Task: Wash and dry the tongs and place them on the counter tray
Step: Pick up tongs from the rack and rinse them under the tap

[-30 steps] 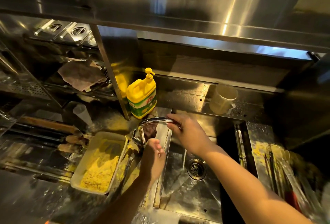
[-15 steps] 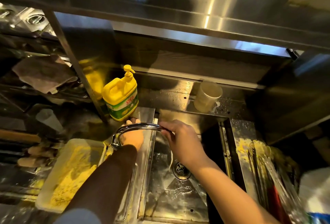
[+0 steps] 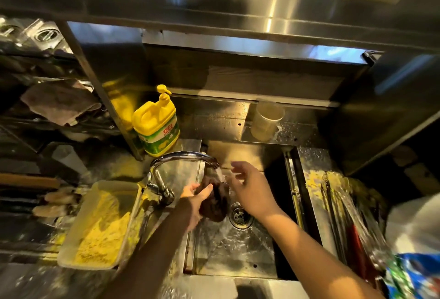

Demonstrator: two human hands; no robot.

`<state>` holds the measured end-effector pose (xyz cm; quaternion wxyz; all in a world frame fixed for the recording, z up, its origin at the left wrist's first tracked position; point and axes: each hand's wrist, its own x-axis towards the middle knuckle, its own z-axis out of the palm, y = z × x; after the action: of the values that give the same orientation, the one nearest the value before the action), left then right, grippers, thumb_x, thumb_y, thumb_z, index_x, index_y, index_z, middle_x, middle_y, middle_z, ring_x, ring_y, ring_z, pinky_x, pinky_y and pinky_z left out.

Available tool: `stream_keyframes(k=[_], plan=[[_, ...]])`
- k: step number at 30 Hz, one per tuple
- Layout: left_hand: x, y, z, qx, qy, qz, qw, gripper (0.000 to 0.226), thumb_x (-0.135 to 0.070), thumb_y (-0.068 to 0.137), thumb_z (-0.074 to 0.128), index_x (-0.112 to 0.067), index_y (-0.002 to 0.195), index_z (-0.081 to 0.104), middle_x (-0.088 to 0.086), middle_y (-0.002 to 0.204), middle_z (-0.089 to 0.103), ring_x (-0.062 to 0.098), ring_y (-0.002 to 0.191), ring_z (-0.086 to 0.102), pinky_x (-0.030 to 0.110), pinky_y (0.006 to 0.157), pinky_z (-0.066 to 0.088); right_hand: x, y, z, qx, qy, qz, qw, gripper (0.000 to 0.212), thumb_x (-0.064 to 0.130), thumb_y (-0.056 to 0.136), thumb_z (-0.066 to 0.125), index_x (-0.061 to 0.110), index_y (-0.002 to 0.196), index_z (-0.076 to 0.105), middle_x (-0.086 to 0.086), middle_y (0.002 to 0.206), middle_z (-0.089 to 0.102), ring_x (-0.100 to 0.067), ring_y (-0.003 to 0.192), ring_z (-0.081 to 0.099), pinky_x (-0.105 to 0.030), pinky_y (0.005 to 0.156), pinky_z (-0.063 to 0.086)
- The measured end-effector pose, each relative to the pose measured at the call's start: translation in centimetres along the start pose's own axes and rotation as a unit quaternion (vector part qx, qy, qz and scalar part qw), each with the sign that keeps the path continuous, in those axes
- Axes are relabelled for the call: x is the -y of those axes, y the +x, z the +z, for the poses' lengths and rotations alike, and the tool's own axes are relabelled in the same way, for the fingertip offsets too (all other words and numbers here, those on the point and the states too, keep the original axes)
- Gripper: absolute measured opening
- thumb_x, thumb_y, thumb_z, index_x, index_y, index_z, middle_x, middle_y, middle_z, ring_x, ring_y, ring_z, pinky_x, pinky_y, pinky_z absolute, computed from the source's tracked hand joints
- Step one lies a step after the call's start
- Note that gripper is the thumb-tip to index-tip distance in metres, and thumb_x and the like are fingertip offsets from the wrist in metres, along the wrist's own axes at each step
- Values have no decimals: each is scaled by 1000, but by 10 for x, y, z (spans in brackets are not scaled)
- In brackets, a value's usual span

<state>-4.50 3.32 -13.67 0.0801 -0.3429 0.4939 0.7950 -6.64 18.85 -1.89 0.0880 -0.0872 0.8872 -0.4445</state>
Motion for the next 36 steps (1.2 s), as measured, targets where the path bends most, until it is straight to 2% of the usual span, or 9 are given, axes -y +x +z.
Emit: stream_keyframes(k=[5, 9, 13, 15, 17, 20, 26, 31, 36], plan=[[24, -40, 33, 41, -50, -52, 997, 39, -9, 93, 58, 2, 130, 57, 26, 120, 67, 36, 105, 67, 47, 89, 55, -44, -31, -7, 83, 33, 144, 985, 47, 31, 85, 76, 10, 124, 58, -7, 116, 70, -23, 108, 65, -37, 93, 52], [40, -58, 61, 72, -121, -110, 984, 39, -27, 96, 39, -6, 104, 71, 15, 94, 78, 28, 84, 73, 38, 77, 52, -72, -46, -23, 71, 23, 151, 986, 37, 25, 90, 70, 10, 124, 61, -6, 119, 70, -23, 111, 64, -35, 93, 50], [65, -62, 88, 105, -166, -121, 973, 48, -32, 97, 33, -5, 114, 70, 19, 103, 74, 31, 98, 66, 43, 91, 49, -102, -63, -53, 39, 53, 159, 985, 29, 21, 92, 67, 17, 121, 62, 0, 113, 69, -23, 113, 64, -36, 97, 49], [79, -63, 112, 136, -147, -141, 970, 54, -34, 98, 32, -6, 100, 79, 18, 95, 75, 28, 85, 72, 37, 75, 58, -124, -71, -75, 9, 33, 184, 982, 34, 19, 93, 66, 9, 125, 61, -10, 119, 69, -27, 114, 64, -38, 98, 48], [86, -65, 131, 145, -93, -156, 973, 52, -33, 100, 37, -9, 92, 82, 17, 93, 76, 25, 79, 75, 31, 61, 59, -143, -77, -96, -21, -22, 192, 981, 33, 19, 93, 65, 6, 123, 63, -14, 119, 70, -30, 110, 65, -33, 92, 50], [99, -64, 160, 126, -25, -170, 977, 36, -26, 96, 53, -7, 124, 68, 19, 117, 71, 30, 99, 72, 34, 66, 59, -174, -90, -132, -84, -145, 205, 964, 36, 26, 92, 63, 12, 125, 63, -13, 123, 65, -31, 110, 63, -34, 92, 49], [118, -69, 203, 119, 21, -179, 976, 32, -24, 93, 61, -10, 122, 67, 19, 107, 75, 33, 89, 75, 40, 61, 59, -218, -105, -176, -104, -352, 296, 882, 55, 41, 94, 54, 12, 139, 44, -17, 136, 46, -34, 126, 43, -42, 106, 40], [121, -79, 231, 127, 24, -169, 977, 24, -25, 98, 52, -17, 114, 68, 22, 118, 70, 39, 112, 66, 57, 98, 50, -230, -103, -188, -22, -362, 324, 874, 60, 41, 98, 49, 6, 144, 35, -22, 142, 44, -36, 132, 41, -44, 111, 38], [122, -79, 242, 113, 14, -184, 976, 32, -34, 99, 50, -14, 119, 67, 21, 118, 69, 38, 112, 64, 57, 103, 46, -224, -99, -195, -36, -361, 319, 876, 46, 25, 100, 45, 3, 140, 37, -24, 139, 46, -36, 129, 42, -42, 108, 41]])
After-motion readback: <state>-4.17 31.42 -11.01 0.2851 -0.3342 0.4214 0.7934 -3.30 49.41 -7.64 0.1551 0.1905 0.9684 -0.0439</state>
